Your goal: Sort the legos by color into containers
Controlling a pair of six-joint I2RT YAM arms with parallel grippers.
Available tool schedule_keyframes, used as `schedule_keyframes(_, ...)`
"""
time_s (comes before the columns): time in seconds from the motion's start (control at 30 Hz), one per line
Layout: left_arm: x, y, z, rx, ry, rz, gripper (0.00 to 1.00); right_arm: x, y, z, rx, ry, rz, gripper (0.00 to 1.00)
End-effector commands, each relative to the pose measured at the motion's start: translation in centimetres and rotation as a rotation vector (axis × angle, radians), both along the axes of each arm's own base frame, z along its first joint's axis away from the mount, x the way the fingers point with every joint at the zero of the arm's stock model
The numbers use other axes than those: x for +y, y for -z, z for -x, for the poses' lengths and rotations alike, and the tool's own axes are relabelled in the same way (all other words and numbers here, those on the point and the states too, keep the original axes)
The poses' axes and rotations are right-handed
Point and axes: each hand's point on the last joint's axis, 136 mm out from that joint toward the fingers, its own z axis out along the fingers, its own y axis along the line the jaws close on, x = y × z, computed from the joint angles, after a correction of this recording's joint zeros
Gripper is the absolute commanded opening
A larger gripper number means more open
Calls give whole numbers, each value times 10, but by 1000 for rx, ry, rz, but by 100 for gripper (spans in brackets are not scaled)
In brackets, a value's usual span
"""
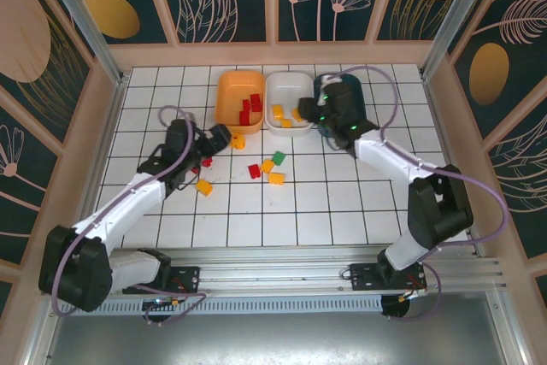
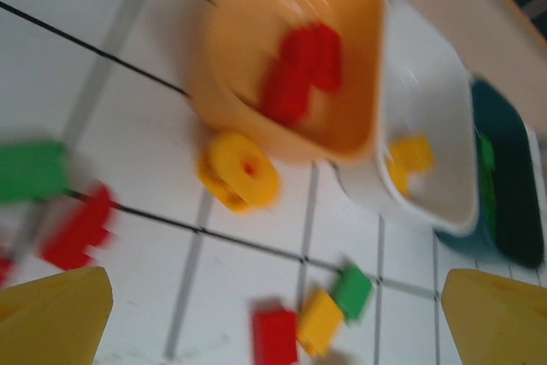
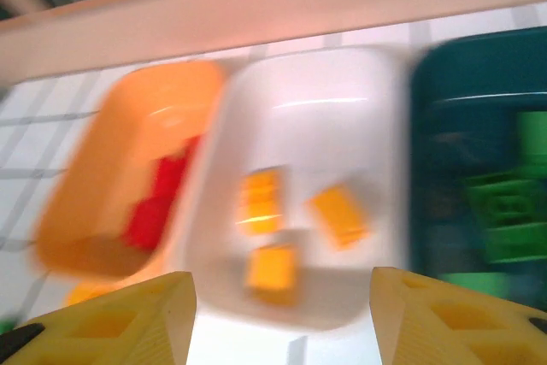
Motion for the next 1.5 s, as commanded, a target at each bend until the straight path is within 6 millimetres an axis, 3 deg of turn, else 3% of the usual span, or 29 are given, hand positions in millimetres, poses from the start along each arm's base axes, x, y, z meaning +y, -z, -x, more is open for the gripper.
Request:
schedule_keyframes(0.0,40,16,12,75,-115,-31,98,66,21,39,-4,-172,-6,57)
schedule_keyframes(0.13,70,11,14,75,-172,31,99,159,49,93,15,-467,55,64)
schedule_keyframes(0.23,85,10,12,71,-204,61,99,212,77,123,34,-613,112,69)
schedule_keyframes(0.33,88,15,10,83,-209,77,98,251,107,145,34,-705,194,75)
schedule_keyframes(0.5,88,21,9,94,-208,101,99,286,141,155,38,-756,287,79)
schedule_keyframes(0.73,89,12,10,66,-201,93,99,300,170,160,71,-764,336,76)
schedule_keyframes(0.87,88,10,11,56,-198,99,99,297,181,151,66,-707,383,61)
schedule_keyframes(0.97,88,9,11,55,-193,96,98,294,178,147,51,-682,395,52)
schedule_keyframes(1.1,87,7,9,48,-187,97,99,292,161,149,28,-681,362,37)
schedule_keyframes(1.23,85,5,8,37,-181,105,98,287,126,144,-18,-654,295,34)
schedule_keyframes(1.33,85,6,8,23,-182,115,98,276,103,129,-20,-617,226,31)
schedule_keyframes(1.47,78,8,10,-6,-160,159,99,244,66,94,-25,-540,119,31)
